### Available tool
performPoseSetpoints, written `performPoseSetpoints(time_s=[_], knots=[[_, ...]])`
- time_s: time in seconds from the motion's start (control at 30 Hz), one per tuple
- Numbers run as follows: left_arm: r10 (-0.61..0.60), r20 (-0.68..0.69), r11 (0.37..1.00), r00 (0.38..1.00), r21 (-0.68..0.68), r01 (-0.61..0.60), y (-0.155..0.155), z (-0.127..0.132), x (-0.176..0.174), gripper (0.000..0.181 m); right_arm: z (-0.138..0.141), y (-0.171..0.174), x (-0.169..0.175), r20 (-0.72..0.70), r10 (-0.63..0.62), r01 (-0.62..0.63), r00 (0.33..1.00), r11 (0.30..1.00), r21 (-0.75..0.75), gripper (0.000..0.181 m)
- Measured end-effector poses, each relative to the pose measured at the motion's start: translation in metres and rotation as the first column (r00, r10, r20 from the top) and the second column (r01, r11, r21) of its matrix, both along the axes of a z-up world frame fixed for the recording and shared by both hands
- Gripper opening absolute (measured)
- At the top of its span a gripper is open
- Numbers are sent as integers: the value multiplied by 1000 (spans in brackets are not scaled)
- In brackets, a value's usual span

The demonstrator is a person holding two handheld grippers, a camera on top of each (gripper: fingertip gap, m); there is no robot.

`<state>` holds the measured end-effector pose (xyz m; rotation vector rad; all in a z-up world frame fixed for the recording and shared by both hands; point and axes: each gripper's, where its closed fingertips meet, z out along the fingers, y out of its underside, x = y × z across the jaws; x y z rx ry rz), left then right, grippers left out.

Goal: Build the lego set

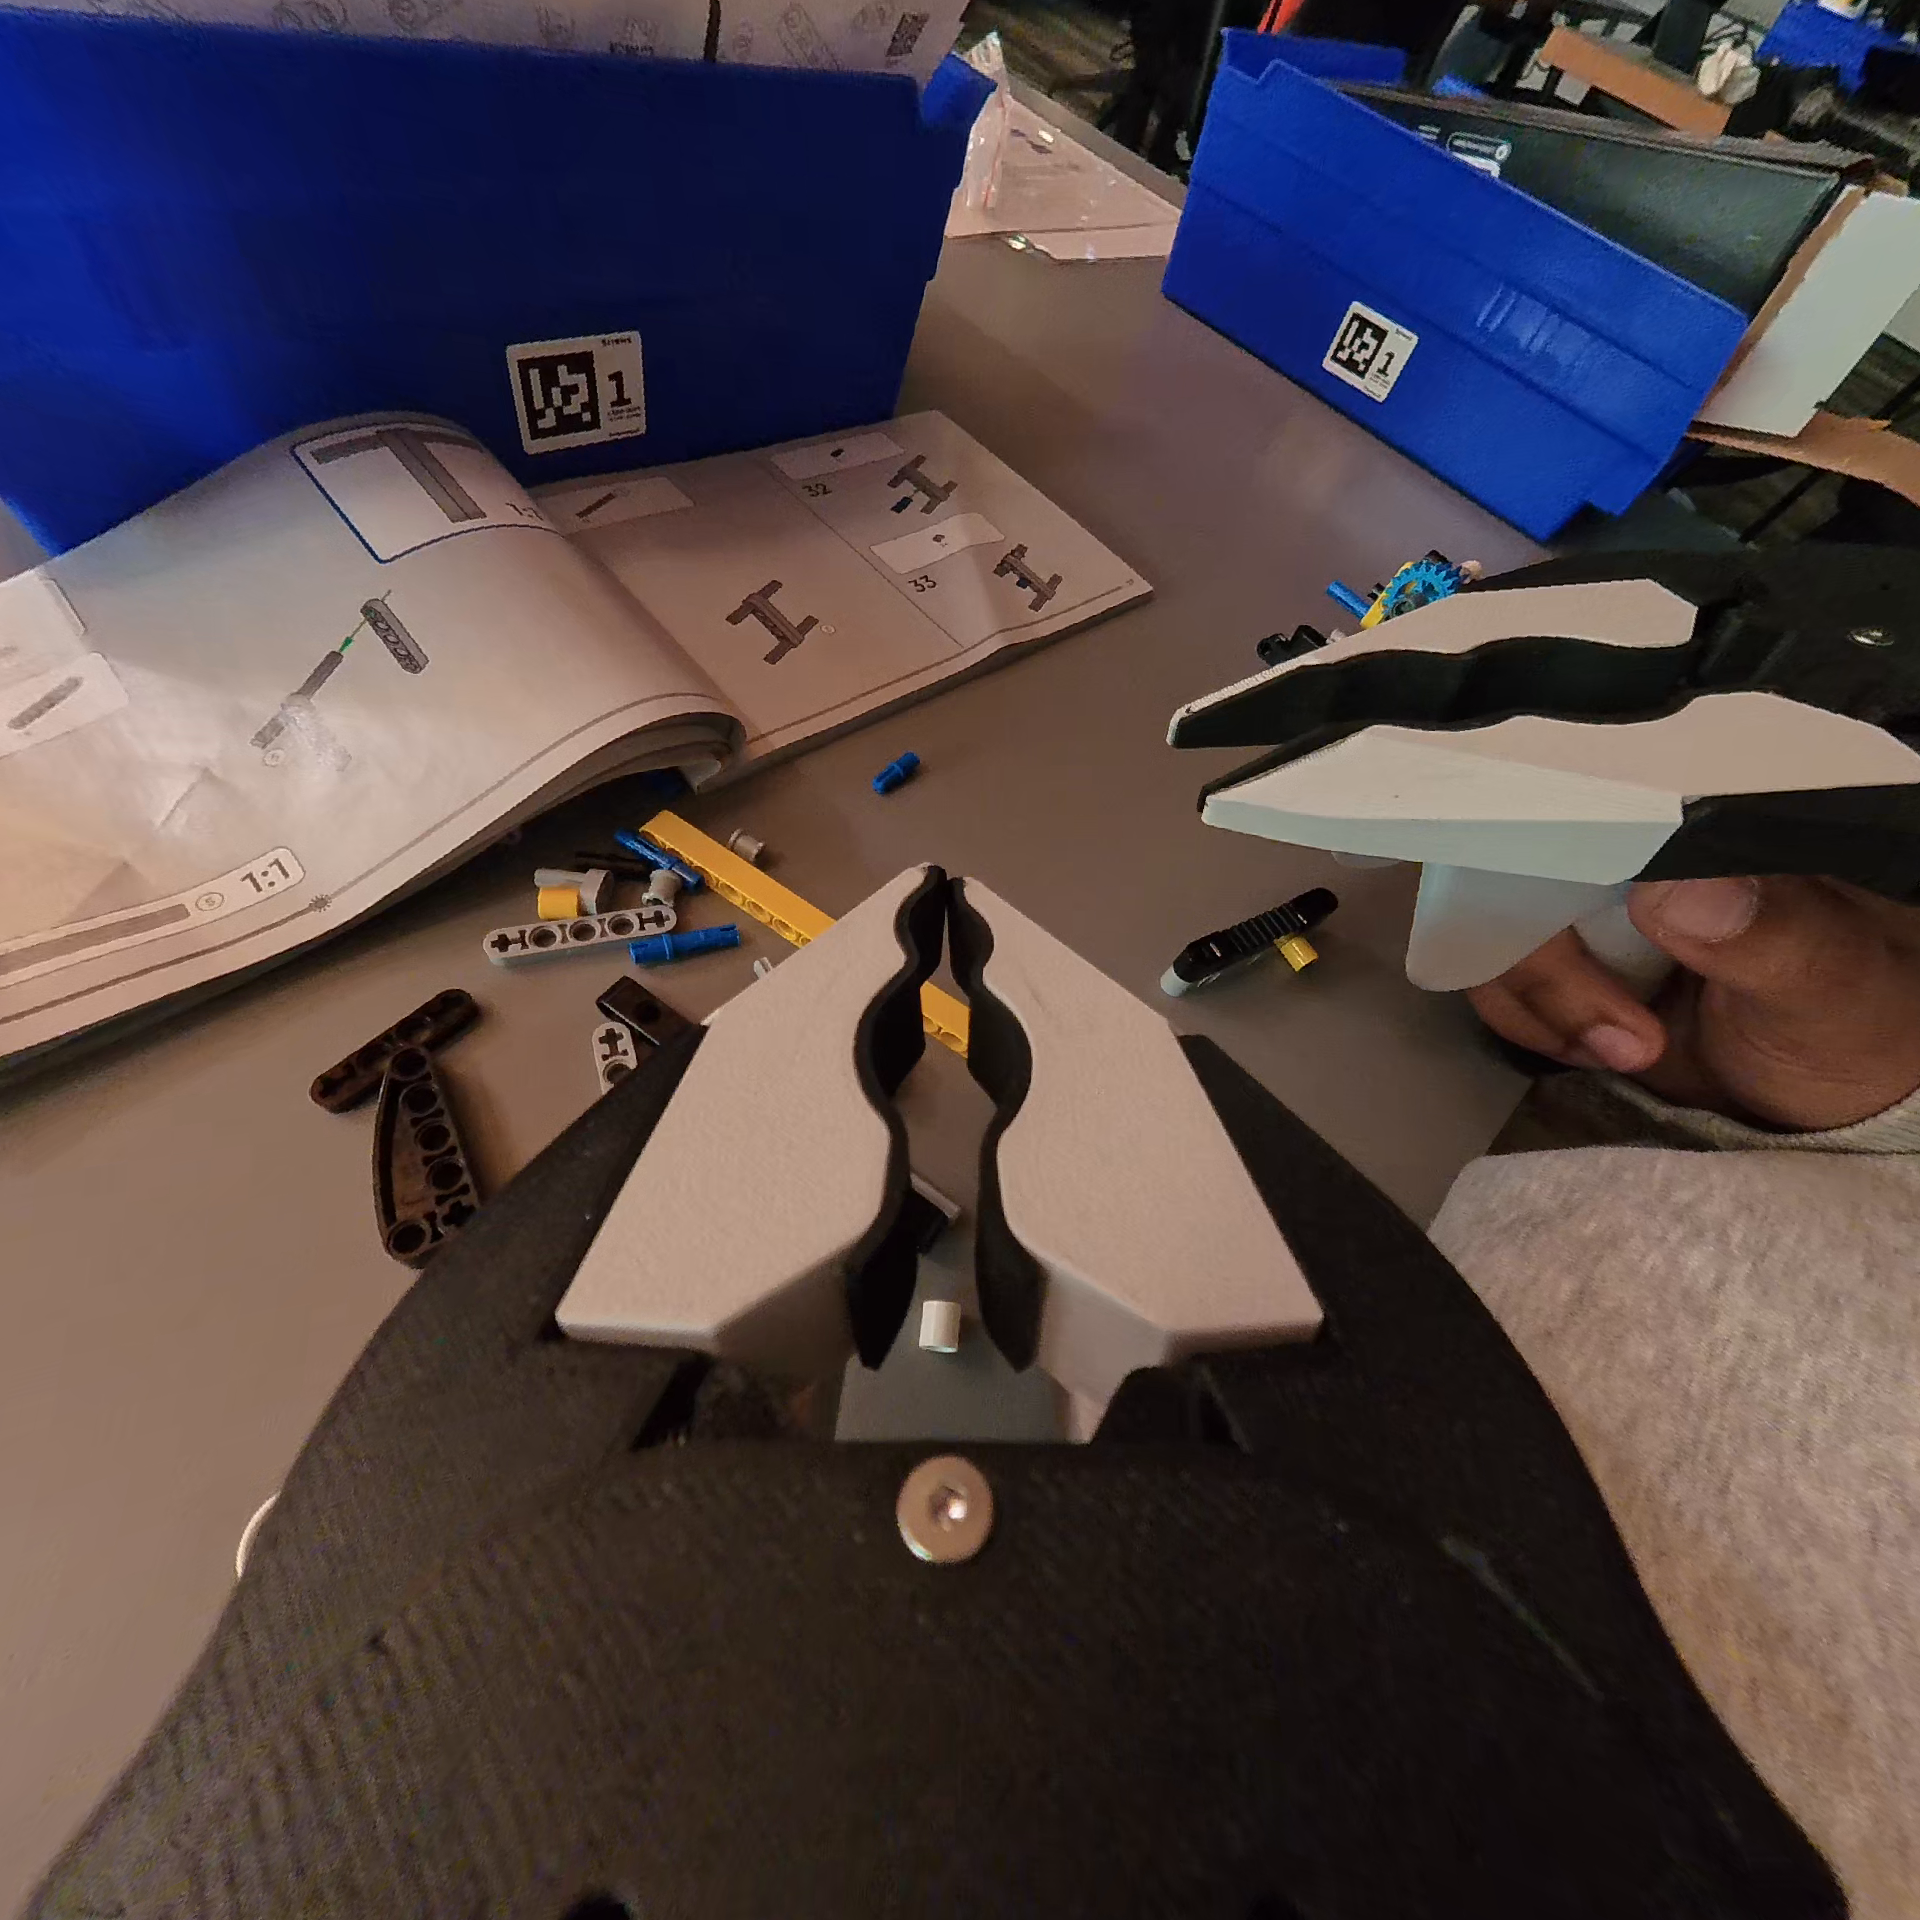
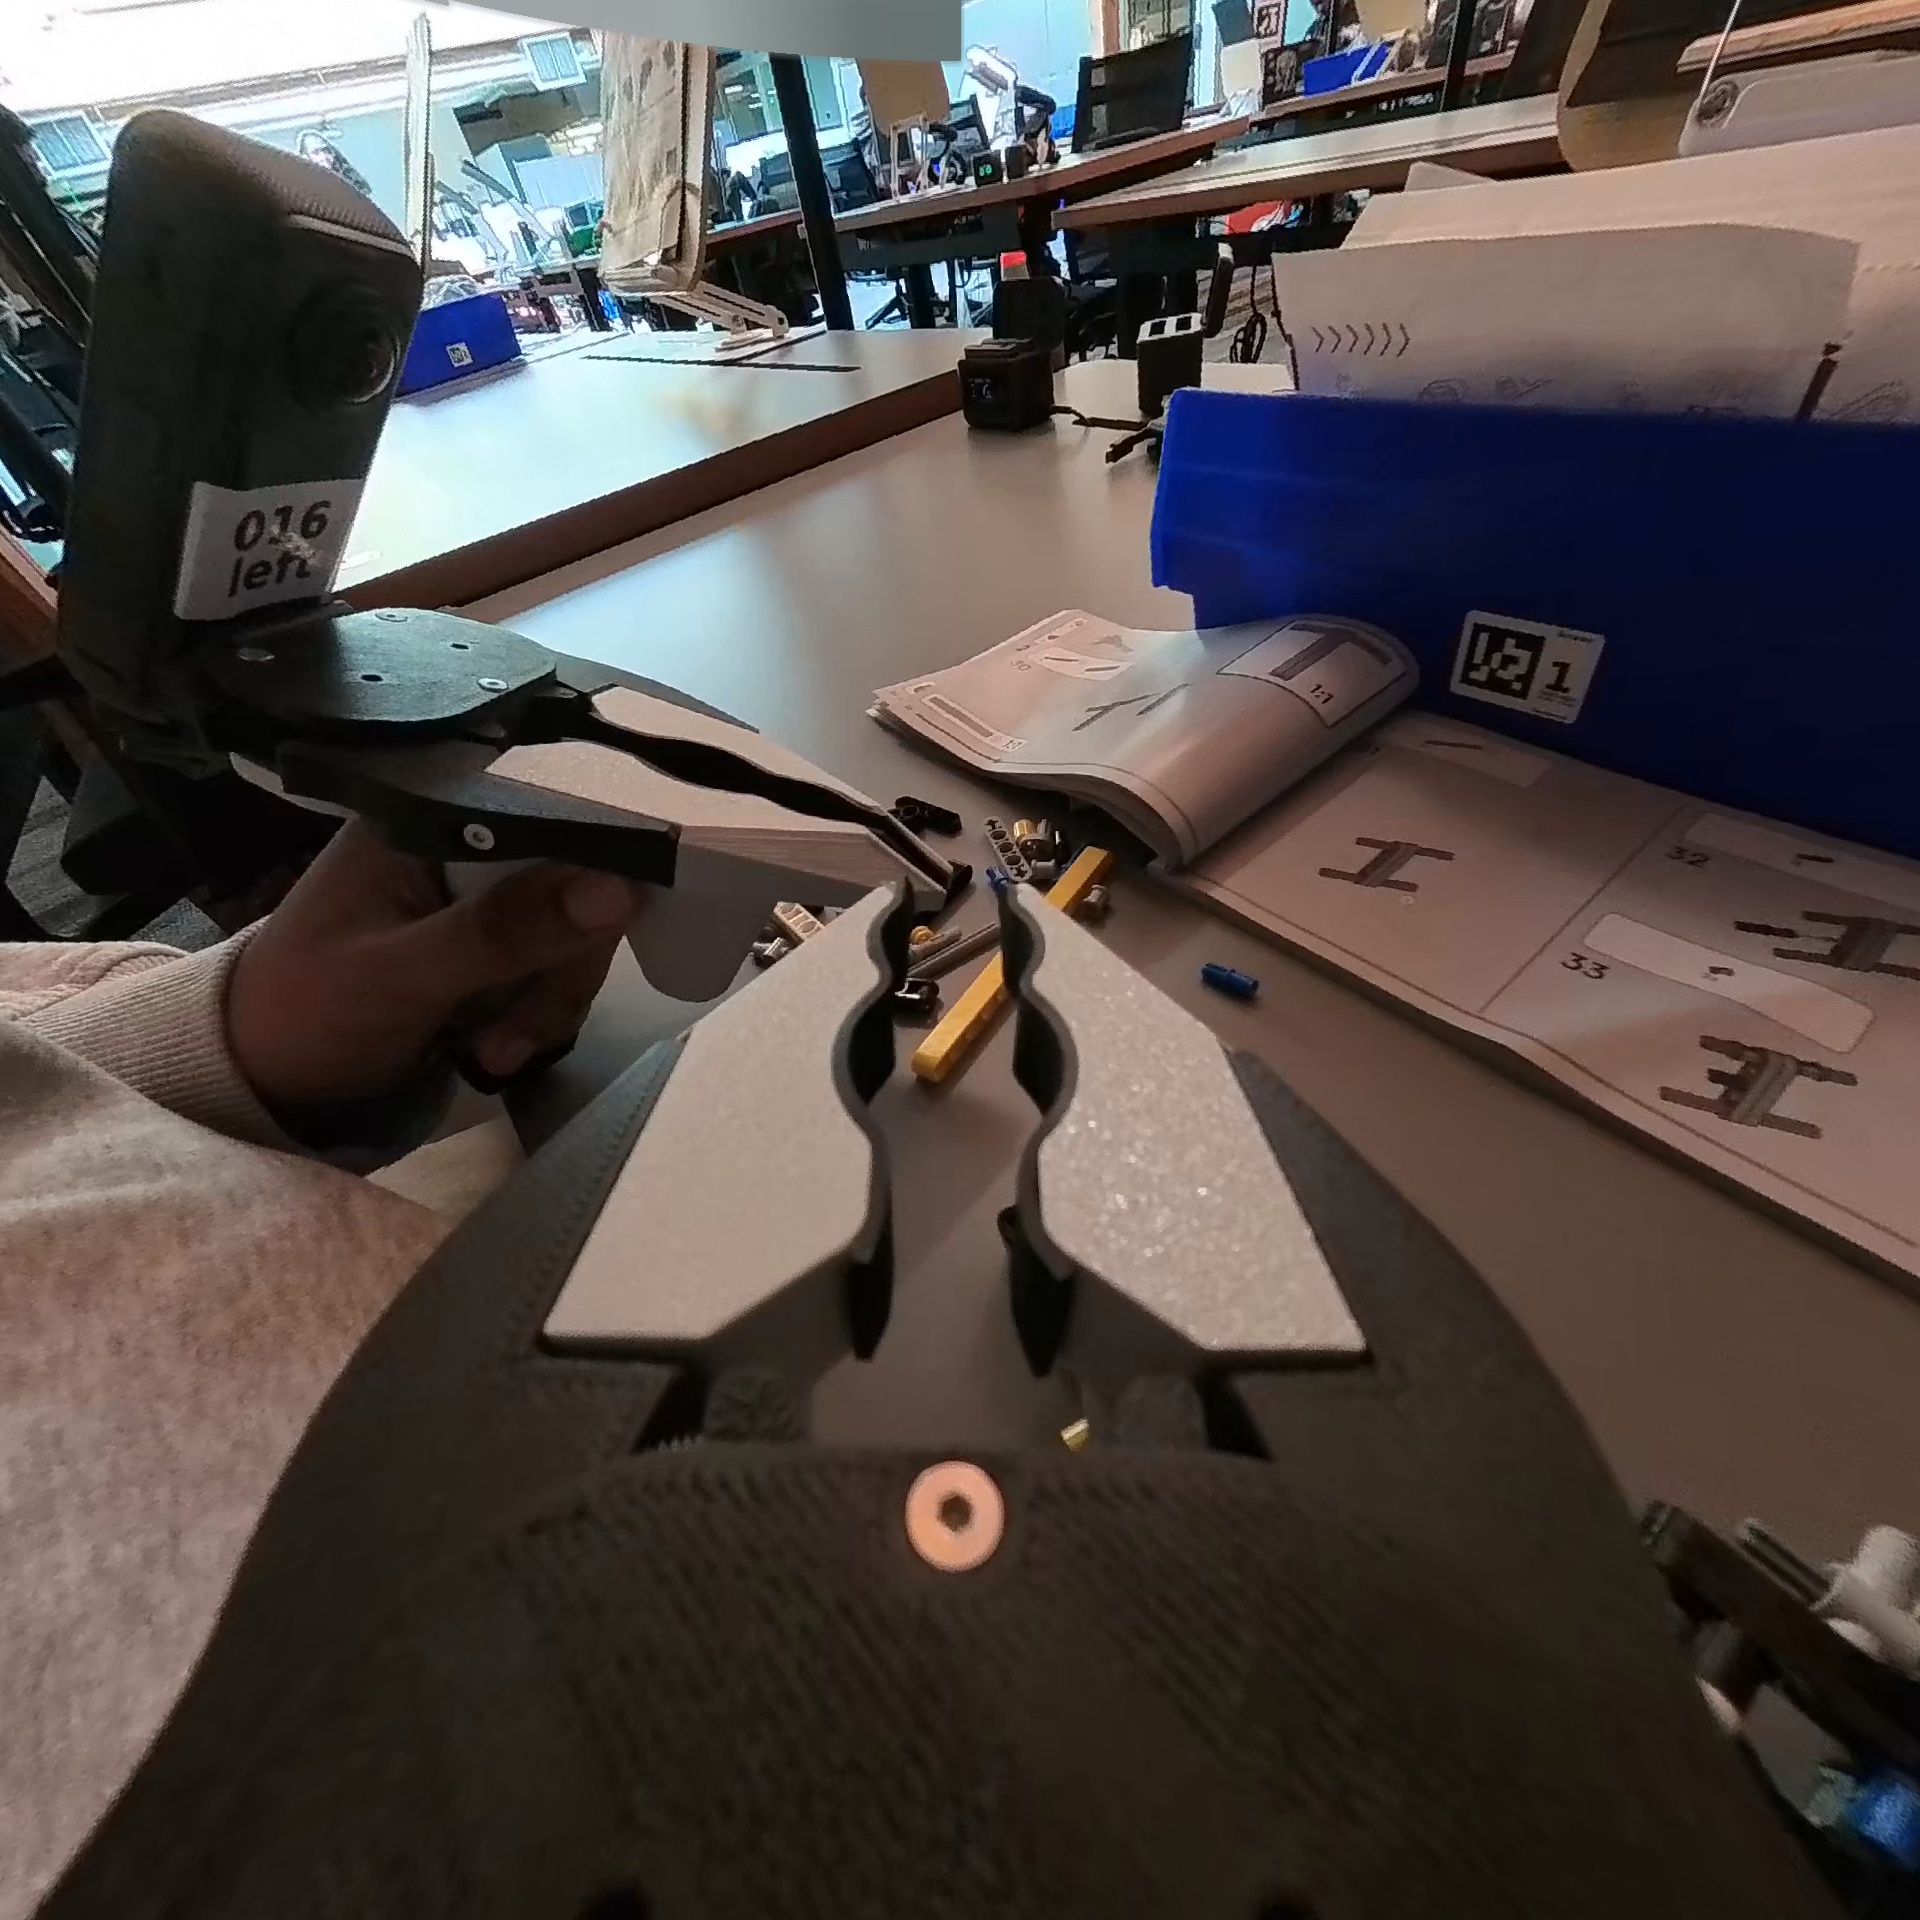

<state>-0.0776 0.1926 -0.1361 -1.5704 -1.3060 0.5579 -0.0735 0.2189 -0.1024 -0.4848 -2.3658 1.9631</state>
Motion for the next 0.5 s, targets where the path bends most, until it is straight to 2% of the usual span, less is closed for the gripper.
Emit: performPoseSetpoints(time_s=[0.5], knots=[[-5, 7, 1000, 1000, 2, 5, 1, -1, 0, 0, -1, -1, -1, 8, 3, -3, 1000, 1000, 5, 17]])
